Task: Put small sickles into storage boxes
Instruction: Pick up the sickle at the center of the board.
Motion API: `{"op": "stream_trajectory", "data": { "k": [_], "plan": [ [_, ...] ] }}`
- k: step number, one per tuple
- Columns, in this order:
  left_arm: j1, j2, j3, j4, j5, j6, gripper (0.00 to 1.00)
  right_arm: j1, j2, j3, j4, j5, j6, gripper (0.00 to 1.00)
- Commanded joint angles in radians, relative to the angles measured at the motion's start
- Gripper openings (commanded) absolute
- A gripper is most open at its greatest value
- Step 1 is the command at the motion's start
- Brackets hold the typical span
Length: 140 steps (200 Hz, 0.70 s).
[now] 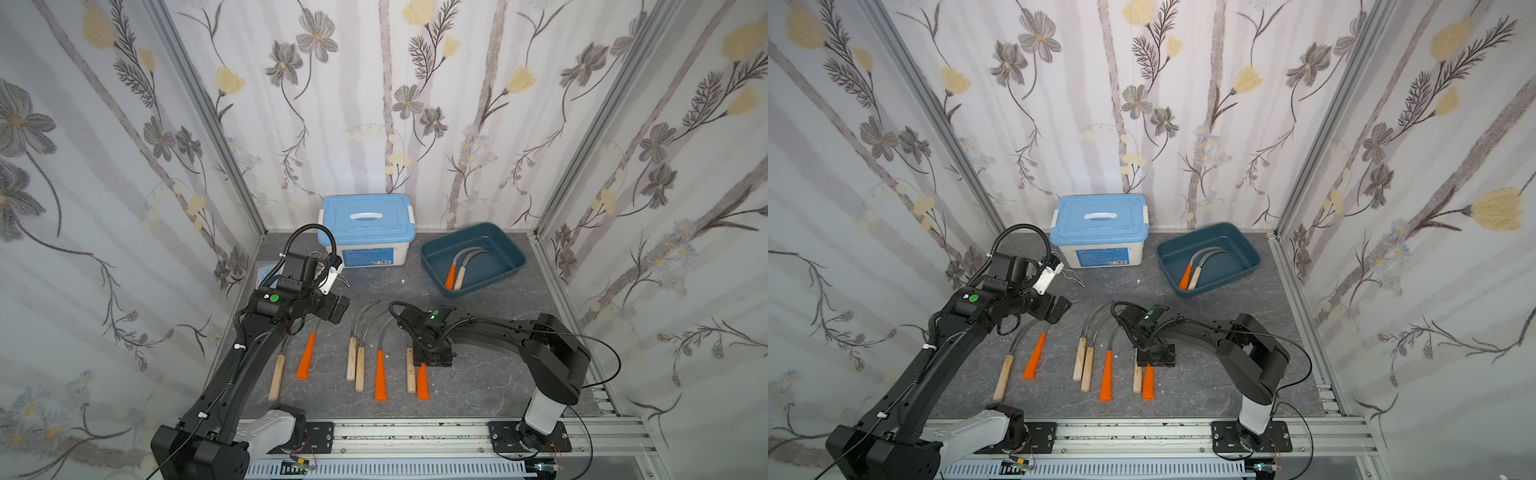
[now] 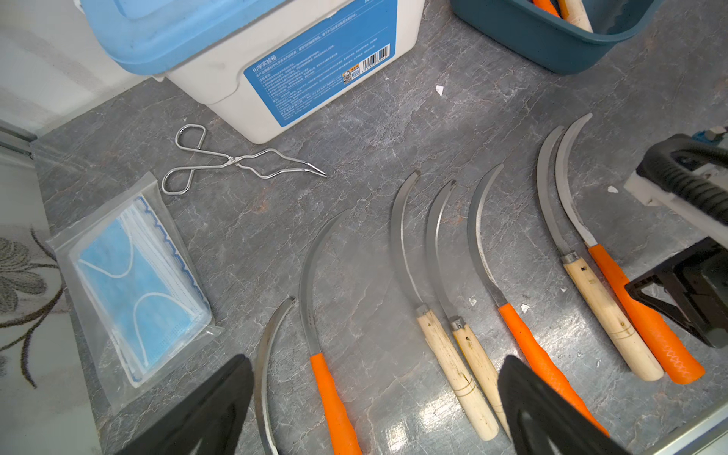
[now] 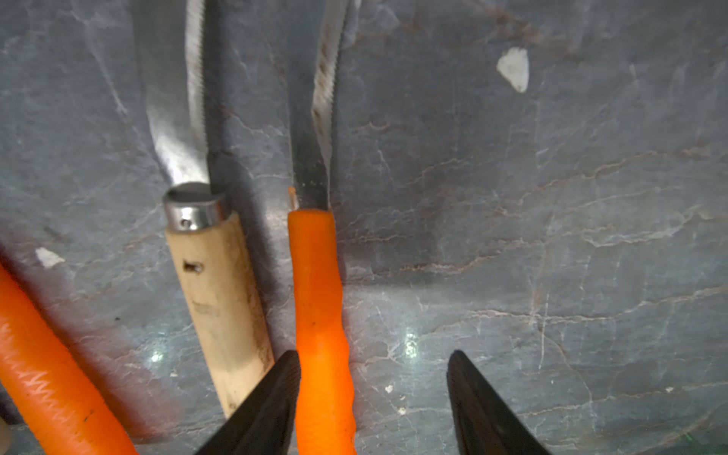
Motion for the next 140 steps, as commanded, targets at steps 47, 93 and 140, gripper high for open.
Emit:
{"op": "stream_trajectory", "data": {
  "k": [47, 93, 140],
  "plan": [
    [0.000, -0.026, -0.018, 0.036, -0.019, 0.017, 1.00, -0.021, 0.064, 0.049, 0.020, 0.004, -0.051, 0.62],
    [0.000, -0.042, -0.040, 0.039, -0.012, 0.023, 1.00, -0.047, 0.081, 0.049, 0.007, 0.019, -0.078, 0.61],
    [0.001, -0.039, -0.041, 0.040, -0.007, 0.001, 1.00, -0.056, 0.098, 0.064, -0.004, 0.043, -0.097, 0.58]
  ]
}}
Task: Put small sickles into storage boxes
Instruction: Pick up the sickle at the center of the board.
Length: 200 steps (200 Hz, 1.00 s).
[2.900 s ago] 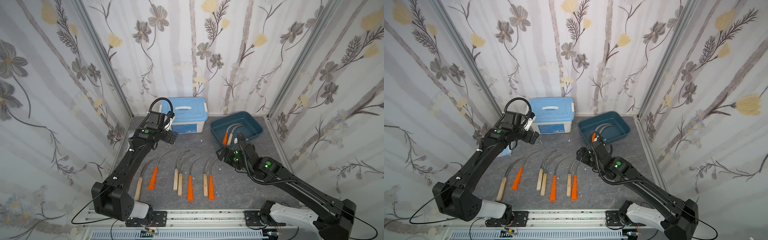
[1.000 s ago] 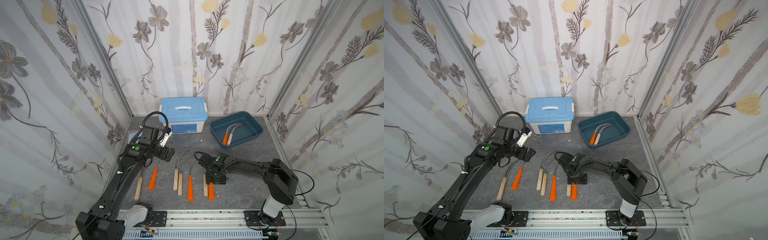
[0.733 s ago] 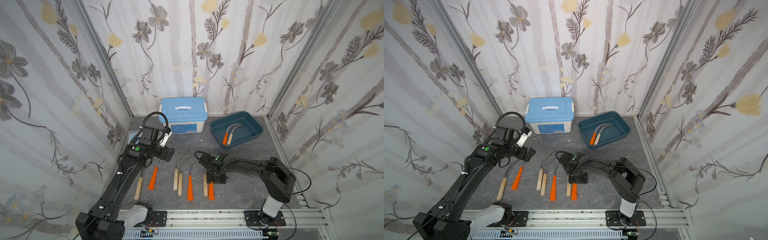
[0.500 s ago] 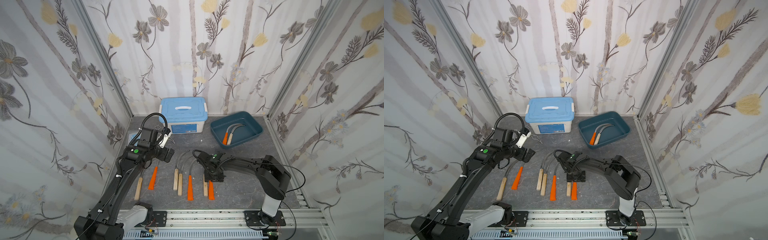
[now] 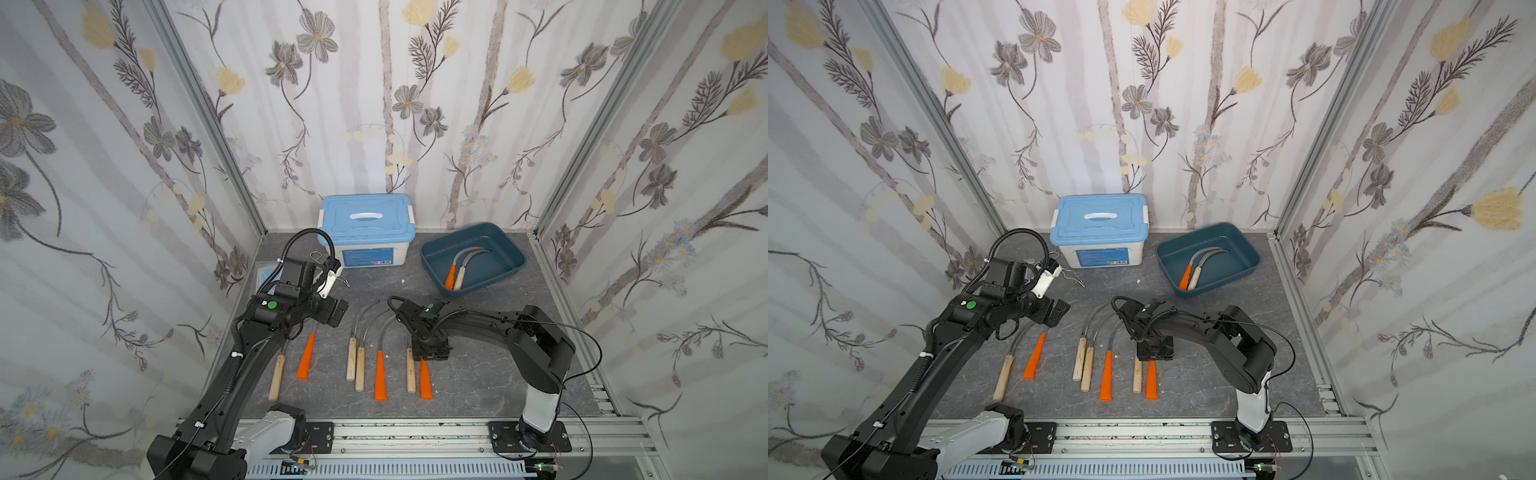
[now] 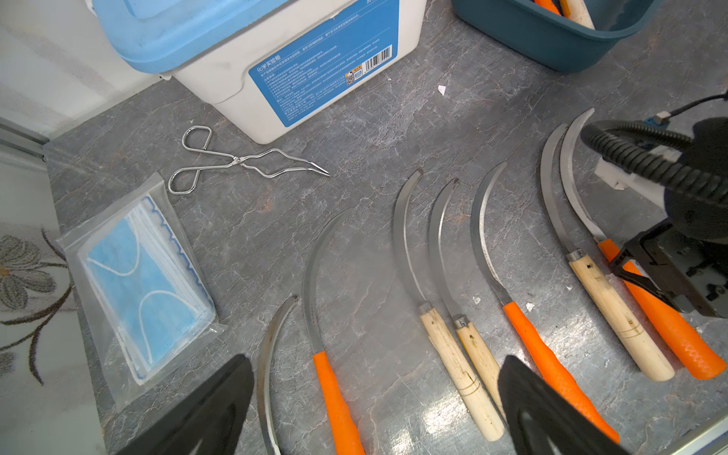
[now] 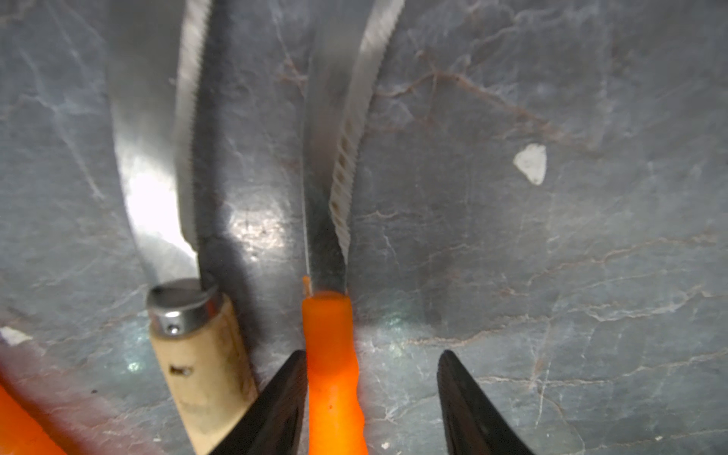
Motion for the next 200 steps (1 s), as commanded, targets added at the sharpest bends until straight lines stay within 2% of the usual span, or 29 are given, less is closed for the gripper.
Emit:
{"op": "stream_trajectory", "data": {
  "k": [1, 76, 113, 200],
  "plan": [
    [0.001, 0.000, 0.000, 0.017, 0.002, -0.006, 1.00, -0.006, 0.012, 0.013, -0.006, 0.028, -0.015, 0.58],
    [0.001, -0.004, 0.004, 0.008, -0.008, 0.057, 1.00, -0.006, 0.051, 0.030, 0.005, 0.027, -0.027, 0.55],
    [0.000, 0.017, 0.022, 0.013, 0.002, 0.056, 1.00, -0.004, 0.059, 0.026, 0.020, 0.014, -0.021, 0.50],
    [0.001, 0.034, 0.026, 0.027, 0.015, 0.048, 1.00, 0.000, 0.039, -0.026, 0.072, -0.016, 0.014, 0.48]
  ]
}}
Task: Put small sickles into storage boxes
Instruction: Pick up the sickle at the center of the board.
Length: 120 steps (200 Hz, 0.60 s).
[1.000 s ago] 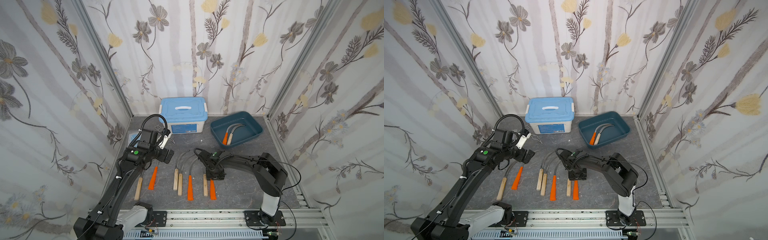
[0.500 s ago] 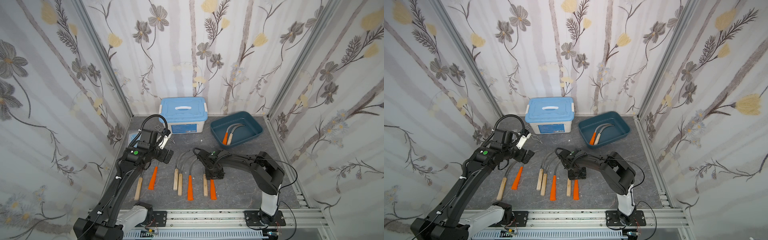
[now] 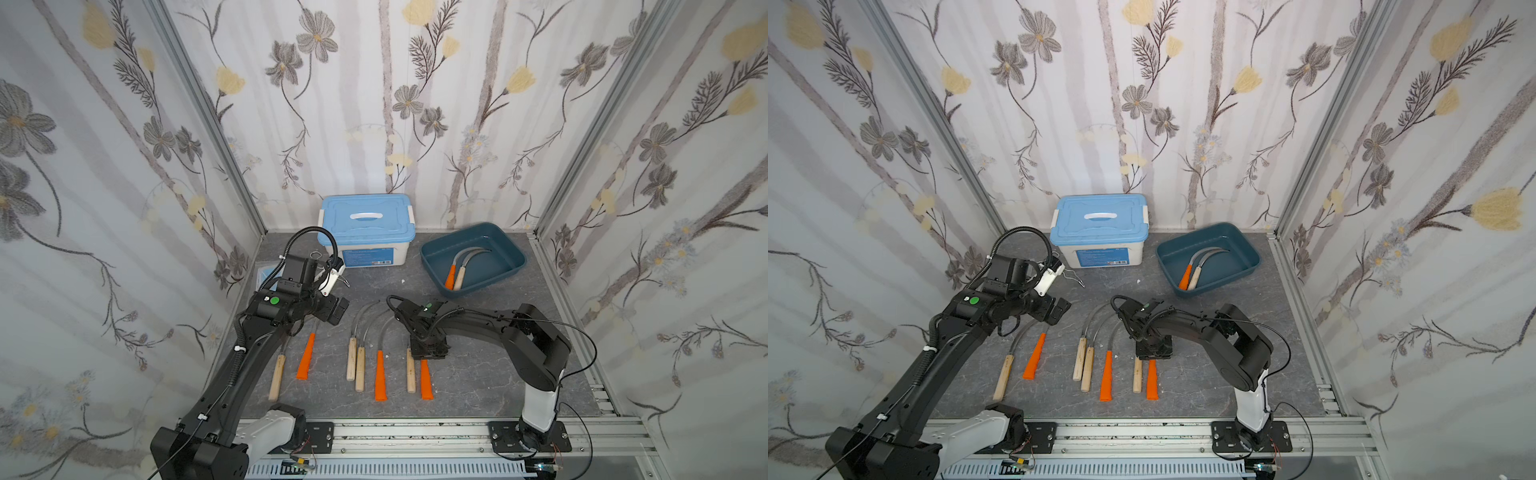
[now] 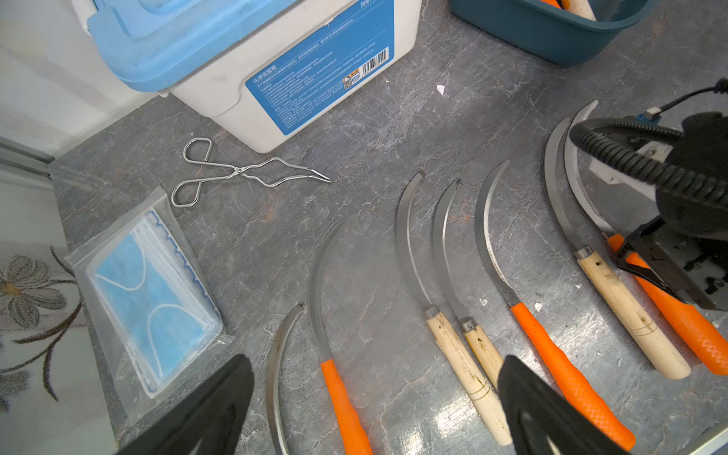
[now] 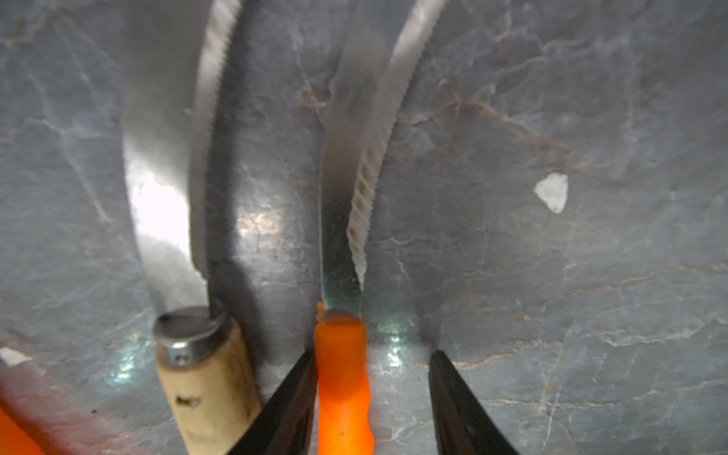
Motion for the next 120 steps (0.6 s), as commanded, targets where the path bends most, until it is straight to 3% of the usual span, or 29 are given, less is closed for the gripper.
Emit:
{"op": "stream_trajectory", "data": {
  "k": [1, 120],
  "plan": [
    [0.000, 0.002, 0.007, 0.020, 0.013, 0.003, 1.00, 0.003, 0.010, -0.021, 0.041, -0.011, 0.028, 0.48],
    [0.000, 0.022, 0.008, 0.042, 0.009, 0.007, 1.00, 0.005, 0.005, -0.040, 0.060, -0.044, 0.042, 0.44]
  ]
}}
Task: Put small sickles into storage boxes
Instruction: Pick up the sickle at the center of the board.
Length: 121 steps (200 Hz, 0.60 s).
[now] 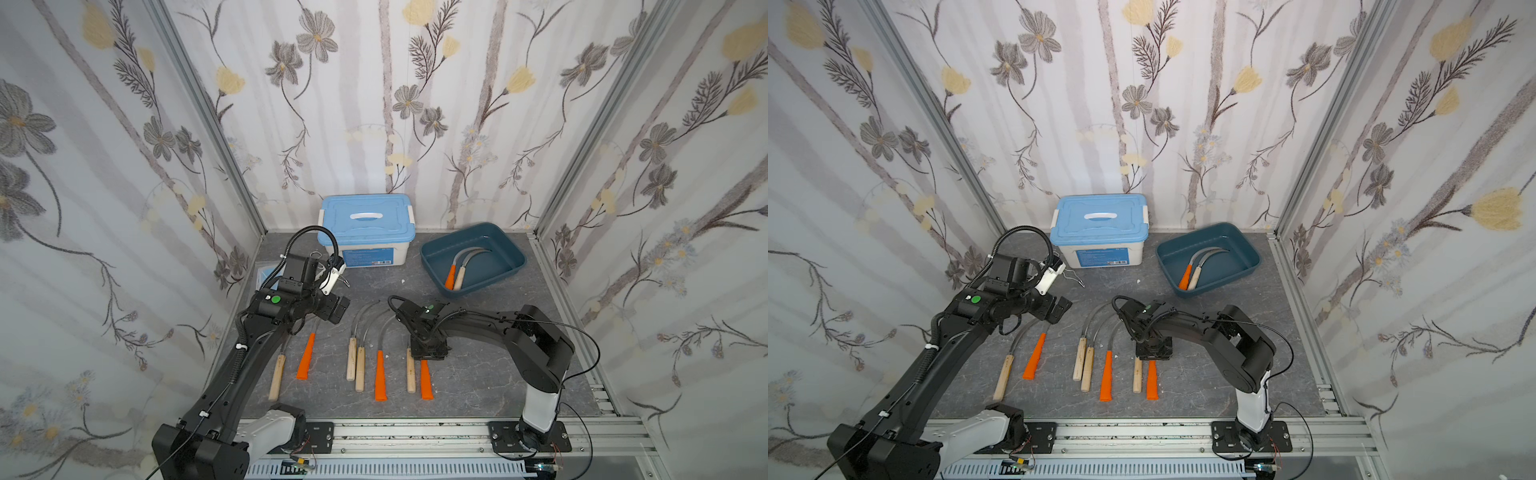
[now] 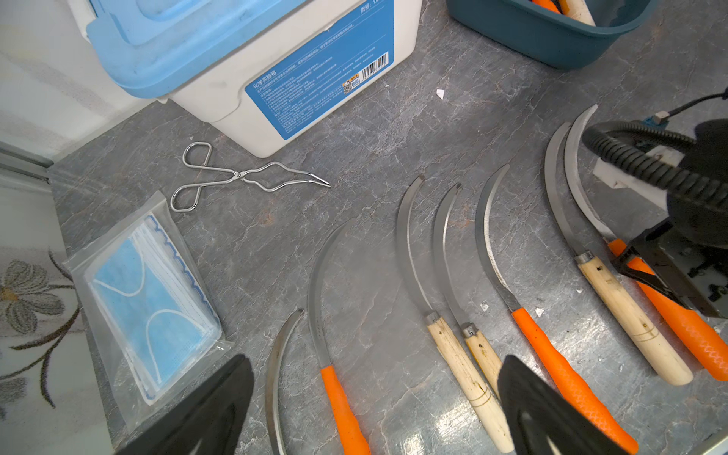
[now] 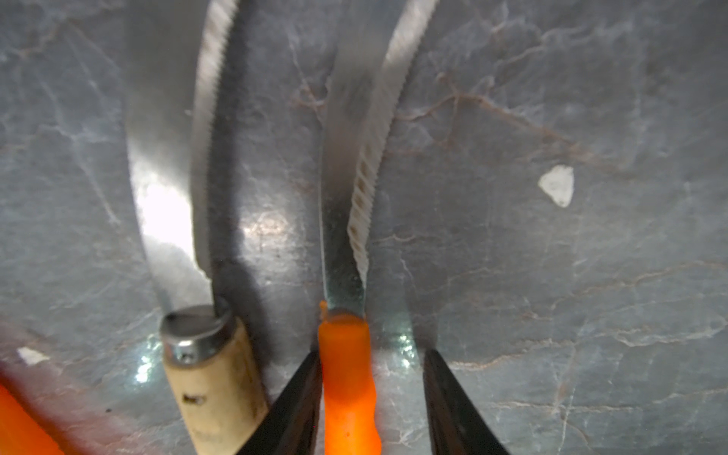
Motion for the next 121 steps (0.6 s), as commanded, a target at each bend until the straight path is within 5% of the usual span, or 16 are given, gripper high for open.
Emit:
{"op": "stream_trajectory", "data": {
  "k": [1, 121],
  "plan": [
    [0.001, 0.010, 0.009, 0.023, 0.006, 0.007, 1.00, 0.003, 0.015, -0.013, 0.026, -0.026, 0.016, 0.44],
    [0.001, 0.033, 0.027, -0.012, -0.055, 0.026, 1.00, -0.001, 0.032, 0.014, 0.014, 0.021, -0.007, 0.46]
  ]
}}
